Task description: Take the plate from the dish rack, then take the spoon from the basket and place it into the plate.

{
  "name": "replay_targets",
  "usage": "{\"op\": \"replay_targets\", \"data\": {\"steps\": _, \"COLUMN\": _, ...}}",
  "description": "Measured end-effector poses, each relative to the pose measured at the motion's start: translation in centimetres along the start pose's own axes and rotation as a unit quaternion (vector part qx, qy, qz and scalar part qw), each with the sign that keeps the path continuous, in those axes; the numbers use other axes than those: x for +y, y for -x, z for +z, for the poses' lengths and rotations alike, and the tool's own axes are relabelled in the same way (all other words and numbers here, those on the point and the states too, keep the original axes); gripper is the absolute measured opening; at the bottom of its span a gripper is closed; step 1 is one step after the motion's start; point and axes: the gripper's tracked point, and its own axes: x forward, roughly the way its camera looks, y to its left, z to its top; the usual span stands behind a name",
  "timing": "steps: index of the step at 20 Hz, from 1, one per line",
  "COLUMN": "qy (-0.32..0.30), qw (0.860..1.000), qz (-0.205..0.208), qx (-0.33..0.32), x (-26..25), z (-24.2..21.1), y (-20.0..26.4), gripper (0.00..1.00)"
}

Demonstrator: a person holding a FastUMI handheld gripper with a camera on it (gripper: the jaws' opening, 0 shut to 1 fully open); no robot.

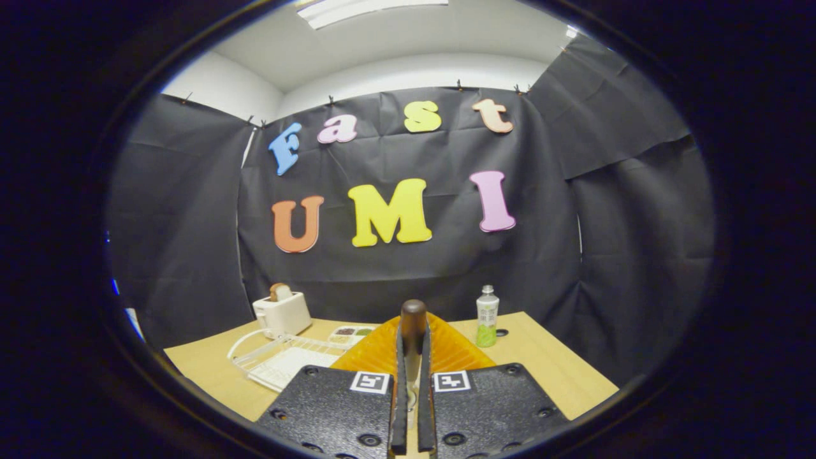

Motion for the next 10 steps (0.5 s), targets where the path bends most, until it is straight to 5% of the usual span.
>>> {"op": "replay_targets", "data": {"steps": 10, "qy": -0.045, "qw": 0.996, "qz": 0.055, "qx": 0.054, "x": 8.9, "z": -7.9, "y": 1.3, "gripper": 0.11}}
